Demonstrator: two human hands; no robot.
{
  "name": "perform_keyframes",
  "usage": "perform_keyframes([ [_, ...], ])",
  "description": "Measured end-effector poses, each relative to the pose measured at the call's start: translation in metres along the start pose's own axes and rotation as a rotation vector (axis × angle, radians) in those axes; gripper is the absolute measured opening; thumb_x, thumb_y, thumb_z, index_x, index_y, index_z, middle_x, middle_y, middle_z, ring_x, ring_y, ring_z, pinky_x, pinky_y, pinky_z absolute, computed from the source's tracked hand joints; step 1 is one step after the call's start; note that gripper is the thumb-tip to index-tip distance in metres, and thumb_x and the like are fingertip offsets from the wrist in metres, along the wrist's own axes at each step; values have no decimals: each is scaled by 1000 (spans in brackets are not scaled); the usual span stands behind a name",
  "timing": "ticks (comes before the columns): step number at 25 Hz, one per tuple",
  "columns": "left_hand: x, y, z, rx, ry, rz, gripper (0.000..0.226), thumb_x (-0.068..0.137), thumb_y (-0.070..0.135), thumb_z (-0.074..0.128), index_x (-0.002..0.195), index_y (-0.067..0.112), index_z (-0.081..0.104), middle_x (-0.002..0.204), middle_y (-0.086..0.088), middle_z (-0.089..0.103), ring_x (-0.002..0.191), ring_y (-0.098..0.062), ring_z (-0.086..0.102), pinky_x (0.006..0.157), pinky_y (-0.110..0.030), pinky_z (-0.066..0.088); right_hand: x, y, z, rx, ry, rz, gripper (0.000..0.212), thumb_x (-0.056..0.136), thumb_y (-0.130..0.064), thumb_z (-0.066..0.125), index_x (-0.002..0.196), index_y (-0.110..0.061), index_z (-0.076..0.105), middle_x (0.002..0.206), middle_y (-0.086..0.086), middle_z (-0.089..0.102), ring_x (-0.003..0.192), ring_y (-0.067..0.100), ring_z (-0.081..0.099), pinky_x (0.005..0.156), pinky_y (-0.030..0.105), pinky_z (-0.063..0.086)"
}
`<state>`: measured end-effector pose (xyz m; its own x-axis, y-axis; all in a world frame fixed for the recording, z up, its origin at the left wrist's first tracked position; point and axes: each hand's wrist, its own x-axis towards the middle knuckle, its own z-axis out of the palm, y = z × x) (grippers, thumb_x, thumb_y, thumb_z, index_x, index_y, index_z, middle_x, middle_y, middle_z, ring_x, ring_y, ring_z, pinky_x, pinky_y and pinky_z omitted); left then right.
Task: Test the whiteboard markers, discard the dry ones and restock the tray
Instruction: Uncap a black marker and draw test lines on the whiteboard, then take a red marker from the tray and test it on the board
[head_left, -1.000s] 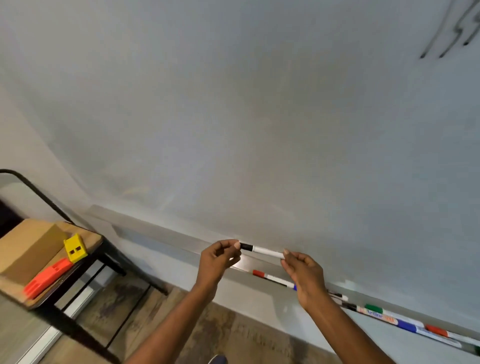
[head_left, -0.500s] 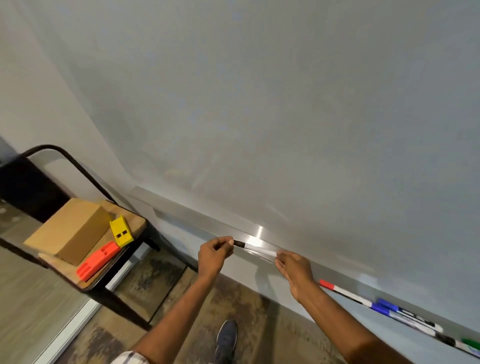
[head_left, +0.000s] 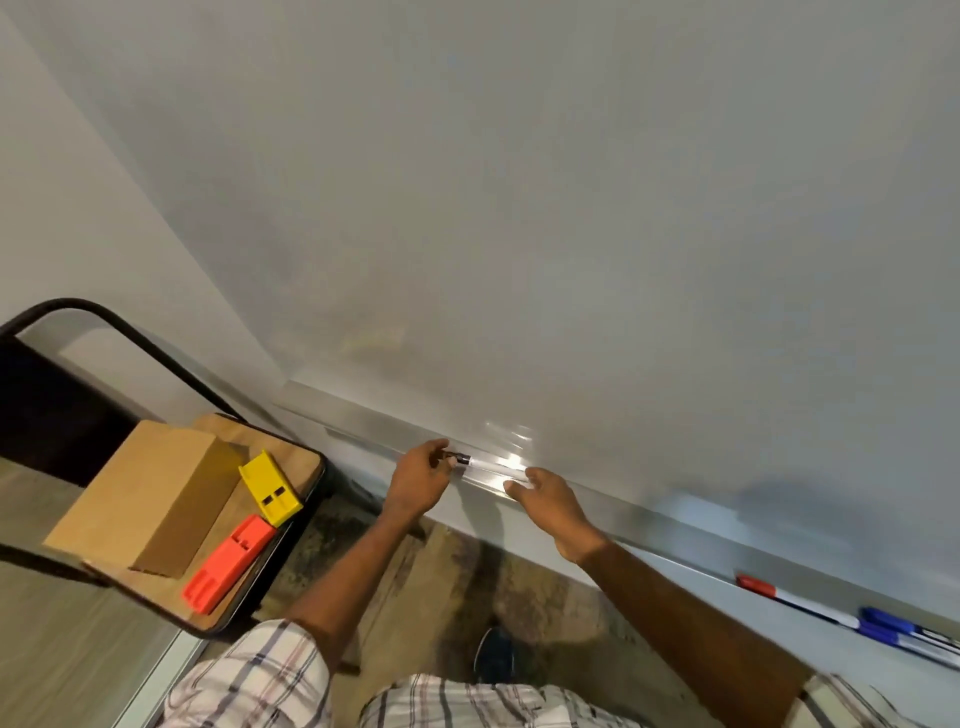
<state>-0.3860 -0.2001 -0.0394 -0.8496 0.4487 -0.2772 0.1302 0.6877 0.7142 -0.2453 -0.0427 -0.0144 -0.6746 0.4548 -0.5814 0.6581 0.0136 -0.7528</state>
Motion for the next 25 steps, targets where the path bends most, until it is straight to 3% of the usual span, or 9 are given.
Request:
perform_keyframes([
  [3, 8, -15, 3, 209, -82, 40, 41, 99, 32, 61, 140, 23, 57, 134, 0, 65, 125, -22, 59, 109, -43, 41, 9, 1, 8, -198, -1, -20, 68, 97, -39, 64, 153, -14, 37, 159, 7, 40, 144, 27, 40, 117, 35, 33],
  [7, 14, -23, 3, 277, -50, 53, 39, 98, 36, 61, 136, 29, 60, 130, 3, 64, 125, -21, 54, 106, -43, 35, 14, 8, 16, -408, 4, -9, 74, 96, -52, 60, 156, -20, 31, 159, 5, 40, 144, 30, 40, 118, 48, 32],
  [12, 16, -30, 1, 325, 1, 206, 37, 97, 31, 63, 133, 21, 63, 138, -2, 58, 125, -22, 57, 109, -39, 43, 10, 13, 23, -521, 109, -188, 66, 94, -46, 64, 149, -16, 43, 151, 4, 48, 138, 24, 45, 113, 37, 37],
  [17, -4, -35, 12, 382, -112, 316, 47, 106, 35, 50, 151, 27, 44, 163, 2, 33, 150, -18, 34, 121, -32, 27, 11, 31, 25, -545, -6, -295, 67, 99, -41, 59, 156, -18, 31, 162, 3, 33, 148, 22, 34, 120, 36, 32],
  [25, -14, -43, 18, 597, -173, 376, 60, 108, 47, 31, 162, 28, 14, 170, 4, 4, 157, -17, 3, 125, -34, 4, 2, 55, 21, -740, -13, -468, 77, 98, -39, 60, 160, -17, 19, 168, 1, 18, 155, 20, 20, 125, 37, 23],
])
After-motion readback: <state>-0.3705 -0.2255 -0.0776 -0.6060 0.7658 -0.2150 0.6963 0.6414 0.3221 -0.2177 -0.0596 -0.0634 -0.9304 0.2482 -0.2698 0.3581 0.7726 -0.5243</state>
